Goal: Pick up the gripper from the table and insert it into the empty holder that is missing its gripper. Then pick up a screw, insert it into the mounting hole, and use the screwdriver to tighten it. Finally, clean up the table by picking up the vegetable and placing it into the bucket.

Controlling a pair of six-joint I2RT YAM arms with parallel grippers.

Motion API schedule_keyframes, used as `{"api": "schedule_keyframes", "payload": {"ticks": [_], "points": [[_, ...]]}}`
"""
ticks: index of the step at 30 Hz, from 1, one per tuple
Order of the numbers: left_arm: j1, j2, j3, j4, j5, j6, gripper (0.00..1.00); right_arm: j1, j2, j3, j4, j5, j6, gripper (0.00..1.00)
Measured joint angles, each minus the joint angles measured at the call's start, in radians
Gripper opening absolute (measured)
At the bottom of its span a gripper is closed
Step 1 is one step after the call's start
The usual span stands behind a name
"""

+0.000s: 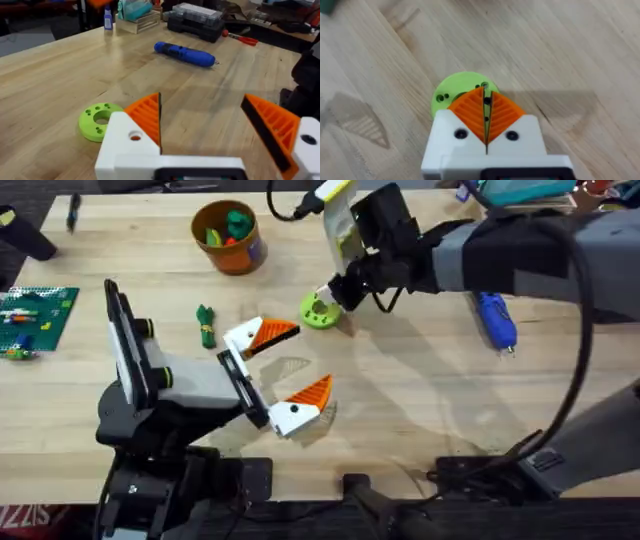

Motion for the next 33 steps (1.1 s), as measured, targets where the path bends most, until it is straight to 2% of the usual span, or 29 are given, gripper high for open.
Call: {"api": "schedule_keyframes", "payload": {"ticks": [14,18,24,28,33], "points": [[0.0,0.0,0.0,0.0,0.0,0.0,0.99,0.0,-0.115,0.01,-0.019,0.0,0.024,0.005],[0.0,0.0,0.0,0.0,0.0,0.0,0.99,0.0,-0.173,0.023,-0.107,0.0,0.041,0.005],[0.0,0.0,0.0,0.0,0.0,0.0,0.99,0.008,-0.276,0.116,-0.254,-0.004,0.083,0.005],[0.0,0.0,0.0,0.0,0.0,0.0,0.99,0.049,-0.331,0.186,-0.3,-0.026,0.101,0.005],[0.0,0.0,0.0,0.0,0.0,0.0,0.99,0.144,-0.361,0.269,-0.364,-0.043,0.12,0.005]]}}
